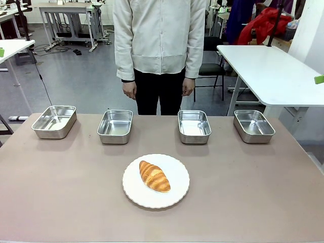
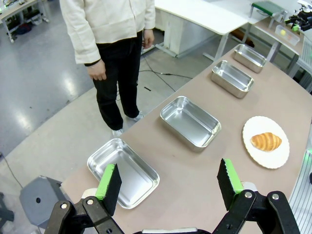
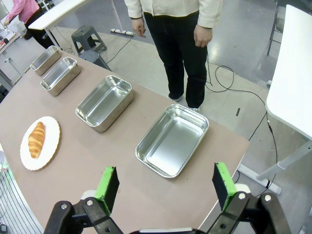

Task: Place the bread in the container.
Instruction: Place the Butter Roll into the Airtight Container indicated by the human.

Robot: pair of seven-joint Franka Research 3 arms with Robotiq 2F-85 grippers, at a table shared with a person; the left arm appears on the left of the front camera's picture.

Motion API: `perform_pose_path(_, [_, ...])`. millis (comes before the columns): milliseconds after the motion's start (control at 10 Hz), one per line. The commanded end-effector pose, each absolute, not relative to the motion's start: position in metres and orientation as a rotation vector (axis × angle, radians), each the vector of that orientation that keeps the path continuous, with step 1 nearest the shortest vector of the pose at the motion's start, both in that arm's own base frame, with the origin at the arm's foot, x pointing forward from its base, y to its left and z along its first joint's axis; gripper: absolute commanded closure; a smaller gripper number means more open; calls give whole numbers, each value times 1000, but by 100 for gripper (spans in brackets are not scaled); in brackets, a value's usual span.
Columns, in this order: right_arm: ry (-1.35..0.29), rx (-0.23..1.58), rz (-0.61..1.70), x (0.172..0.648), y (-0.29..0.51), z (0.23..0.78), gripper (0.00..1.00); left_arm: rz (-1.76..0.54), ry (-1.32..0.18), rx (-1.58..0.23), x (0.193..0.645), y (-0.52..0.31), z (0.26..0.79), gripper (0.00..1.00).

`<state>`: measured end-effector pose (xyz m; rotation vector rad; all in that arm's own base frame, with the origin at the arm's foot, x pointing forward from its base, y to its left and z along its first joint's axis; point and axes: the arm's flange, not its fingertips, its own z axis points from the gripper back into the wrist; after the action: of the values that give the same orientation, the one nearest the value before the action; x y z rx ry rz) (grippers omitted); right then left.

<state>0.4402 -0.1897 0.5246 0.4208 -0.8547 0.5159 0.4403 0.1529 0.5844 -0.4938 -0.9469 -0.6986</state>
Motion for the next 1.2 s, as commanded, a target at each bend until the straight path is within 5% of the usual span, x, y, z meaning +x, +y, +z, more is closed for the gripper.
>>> perform_pose_path(0, [-870,431,515,442,-190,524,0,-705,-958,-505,441,153,586,0])
perform_pose_path(1100, [-870,431,515,442,-190,524,0,-705,-958,-505,441,153,586,0])
